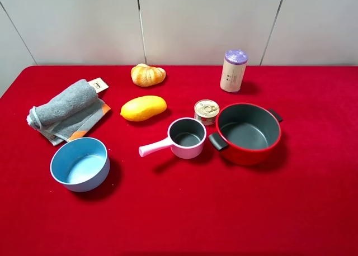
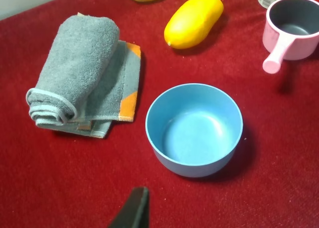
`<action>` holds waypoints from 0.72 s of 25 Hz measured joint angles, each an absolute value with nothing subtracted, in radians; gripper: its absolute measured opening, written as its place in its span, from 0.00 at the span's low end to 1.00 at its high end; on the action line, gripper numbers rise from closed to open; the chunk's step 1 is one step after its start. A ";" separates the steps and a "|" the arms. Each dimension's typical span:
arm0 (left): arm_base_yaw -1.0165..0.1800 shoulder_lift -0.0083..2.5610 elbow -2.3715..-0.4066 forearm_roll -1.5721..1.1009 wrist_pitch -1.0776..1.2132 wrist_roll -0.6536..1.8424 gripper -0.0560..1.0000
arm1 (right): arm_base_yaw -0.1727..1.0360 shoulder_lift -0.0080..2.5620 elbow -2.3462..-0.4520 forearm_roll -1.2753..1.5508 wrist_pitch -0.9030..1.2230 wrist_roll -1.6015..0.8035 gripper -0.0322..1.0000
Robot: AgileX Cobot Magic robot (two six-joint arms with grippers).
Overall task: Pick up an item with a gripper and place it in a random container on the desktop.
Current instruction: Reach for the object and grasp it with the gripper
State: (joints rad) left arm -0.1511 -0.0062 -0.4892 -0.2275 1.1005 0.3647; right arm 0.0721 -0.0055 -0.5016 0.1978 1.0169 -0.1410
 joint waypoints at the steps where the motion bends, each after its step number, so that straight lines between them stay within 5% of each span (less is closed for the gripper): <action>1: -0.151 -0.006 -0.489 -0.228 1.100 0.365 0.99 | 0.072 -0.005 -0.502 0.198 1.017 -0.141 0.70; 18: -0.151 -0.006 -0.489 -0.228 1.100 0.365 0.99 | 0.072 -0.005 -0.502 0.198 1.017 -0.141 0.70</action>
State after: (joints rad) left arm -0.1511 -0.0062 -0.4892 -0.2275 1.1005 0.3647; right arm 0.0721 -0.0055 -0.5016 0.1978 1.0169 -0.1410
